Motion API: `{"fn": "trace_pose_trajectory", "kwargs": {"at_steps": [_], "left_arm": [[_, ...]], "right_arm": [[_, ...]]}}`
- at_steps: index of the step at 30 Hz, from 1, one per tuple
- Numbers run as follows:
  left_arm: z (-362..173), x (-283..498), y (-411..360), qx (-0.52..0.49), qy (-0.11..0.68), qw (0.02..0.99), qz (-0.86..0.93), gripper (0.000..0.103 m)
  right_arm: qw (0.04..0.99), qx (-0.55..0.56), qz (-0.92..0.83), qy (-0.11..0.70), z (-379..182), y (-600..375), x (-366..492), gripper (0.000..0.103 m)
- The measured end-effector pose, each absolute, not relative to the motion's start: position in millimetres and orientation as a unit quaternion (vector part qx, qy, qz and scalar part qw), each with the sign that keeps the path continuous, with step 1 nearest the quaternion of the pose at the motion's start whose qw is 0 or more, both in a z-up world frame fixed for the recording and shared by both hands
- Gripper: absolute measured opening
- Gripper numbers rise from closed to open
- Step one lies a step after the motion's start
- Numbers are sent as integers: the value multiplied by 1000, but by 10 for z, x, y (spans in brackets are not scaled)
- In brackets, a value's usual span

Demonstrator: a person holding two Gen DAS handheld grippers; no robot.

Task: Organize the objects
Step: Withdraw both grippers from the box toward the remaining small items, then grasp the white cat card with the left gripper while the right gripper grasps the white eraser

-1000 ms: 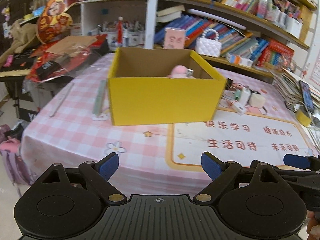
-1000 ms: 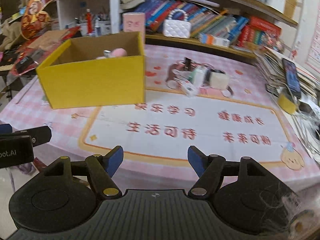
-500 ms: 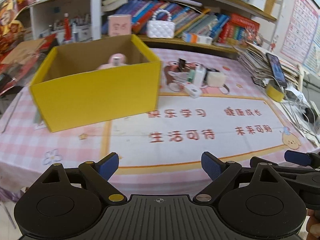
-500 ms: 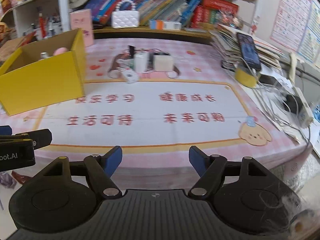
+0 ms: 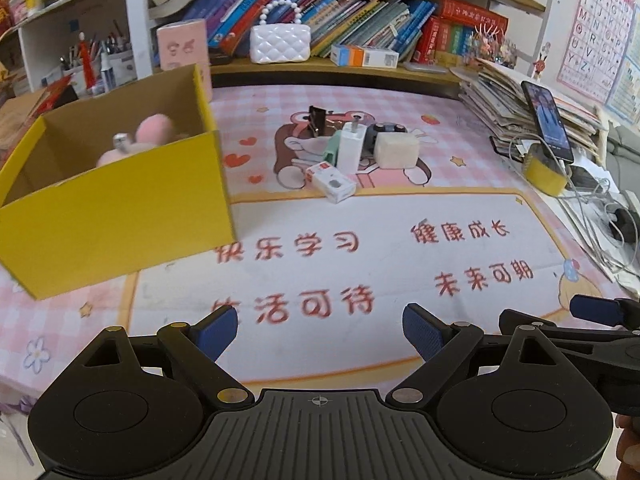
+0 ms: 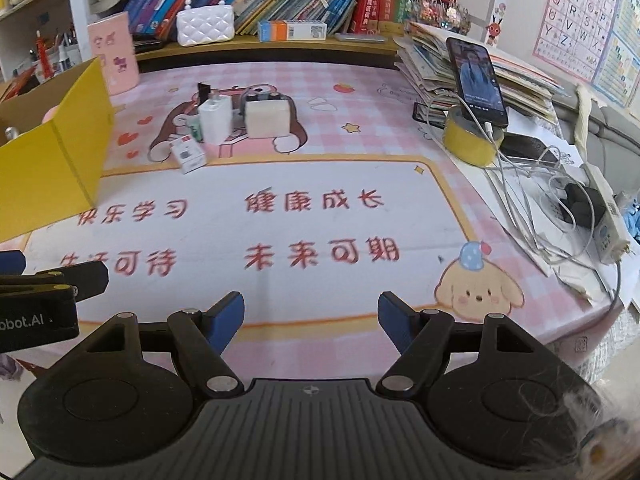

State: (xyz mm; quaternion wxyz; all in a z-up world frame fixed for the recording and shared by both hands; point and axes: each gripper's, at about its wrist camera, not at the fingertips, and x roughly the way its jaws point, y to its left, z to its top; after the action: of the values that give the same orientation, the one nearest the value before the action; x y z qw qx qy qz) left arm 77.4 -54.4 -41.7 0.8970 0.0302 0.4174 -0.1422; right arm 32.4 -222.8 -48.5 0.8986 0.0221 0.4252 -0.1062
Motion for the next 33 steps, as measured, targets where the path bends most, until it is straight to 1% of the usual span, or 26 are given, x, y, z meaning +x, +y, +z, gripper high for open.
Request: {"fn": "trace_pose_trajectory", "kwargs": {"at_steps": [15,22,28,30,33], "left_arm": [[-304,1362,-1023,3,383,919,-92,90],[-365,1677,-1150,-3,387,920,-69,90],[-492,1953,-1271,2,400,915,-55,87],[-548,2051,-1322,9,404,914,-48,83],[-607,2171,-1361,10,408,912,-40,82]], "right_arm": [[912,28,-70,403,-439,-2812,1025,72],[916,14,-67,395,-481,-3016,1255,72],[917,37,-68,392,-494,-3147,1443,72],[918,37,-66,389,-489,-3163,1491,72],[920,37,-64,385,-479,-3200,1573,72]]}}
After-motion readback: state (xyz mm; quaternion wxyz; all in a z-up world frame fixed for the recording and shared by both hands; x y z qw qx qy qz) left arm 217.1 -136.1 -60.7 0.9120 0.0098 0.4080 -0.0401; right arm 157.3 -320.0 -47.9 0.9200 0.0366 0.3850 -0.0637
